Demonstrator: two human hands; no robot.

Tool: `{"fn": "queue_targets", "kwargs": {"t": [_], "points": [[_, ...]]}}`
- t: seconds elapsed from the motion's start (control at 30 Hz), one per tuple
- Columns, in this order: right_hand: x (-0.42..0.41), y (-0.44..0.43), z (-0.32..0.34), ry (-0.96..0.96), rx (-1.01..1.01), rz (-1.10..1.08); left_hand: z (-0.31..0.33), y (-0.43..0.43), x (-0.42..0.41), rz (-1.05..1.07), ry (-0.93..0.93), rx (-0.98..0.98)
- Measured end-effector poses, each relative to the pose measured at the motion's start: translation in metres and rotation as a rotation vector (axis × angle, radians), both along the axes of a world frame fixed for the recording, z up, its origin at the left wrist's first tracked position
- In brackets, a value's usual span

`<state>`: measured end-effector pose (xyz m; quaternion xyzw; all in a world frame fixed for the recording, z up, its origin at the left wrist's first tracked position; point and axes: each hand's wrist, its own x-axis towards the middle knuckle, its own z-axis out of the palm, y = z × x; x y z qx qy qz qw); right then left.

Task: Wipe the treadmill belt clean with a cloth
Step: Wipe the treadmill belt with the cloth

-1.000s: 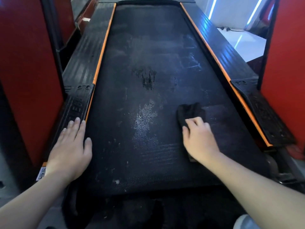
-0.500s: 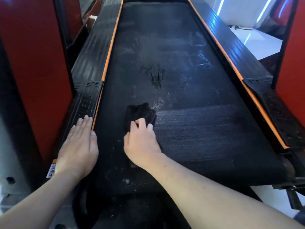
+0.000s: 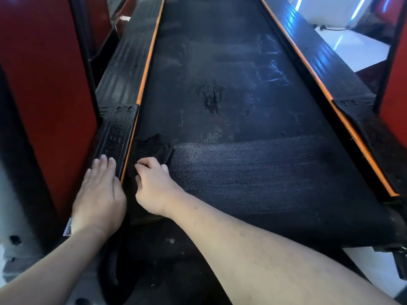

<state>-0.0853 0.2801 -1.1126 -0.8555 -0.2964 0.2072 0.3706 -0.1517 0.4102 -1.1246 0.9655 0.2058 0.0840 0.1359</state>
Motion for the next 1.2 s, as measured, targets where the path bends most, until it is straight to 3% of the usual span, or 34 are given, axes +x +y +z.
{"fn": "queue_targets", "kwargs": {"t": [0.23,0.4,0.7,0.93,1.2], "points": [[0.002,-0.022,-0.004,-0.297,-0.129,0.024,0.0,-0.002,0.001,0.026,0.017,0.025],[0.012,-0.066,-0.015,-0.405,-0.147,-0.02,0.001,-0.004,0.002,0.03,0.03,0.045],[0.046,-0.191,-0.006,-0.442,-0.27,-0.157,-0.001,-0.004,0.001,0.029,0.017,0.06],[0.089,-0.299,-0.005,-0.537,-0.405,-0.38,-0.002,-0.004,0.002,0.037,-0.004,0.065],[0.103,-0.359,0.006,-0.426,-0.596,-0.582,-0.003,-0.004,0.002,0.041,0.006,0.063]]}}
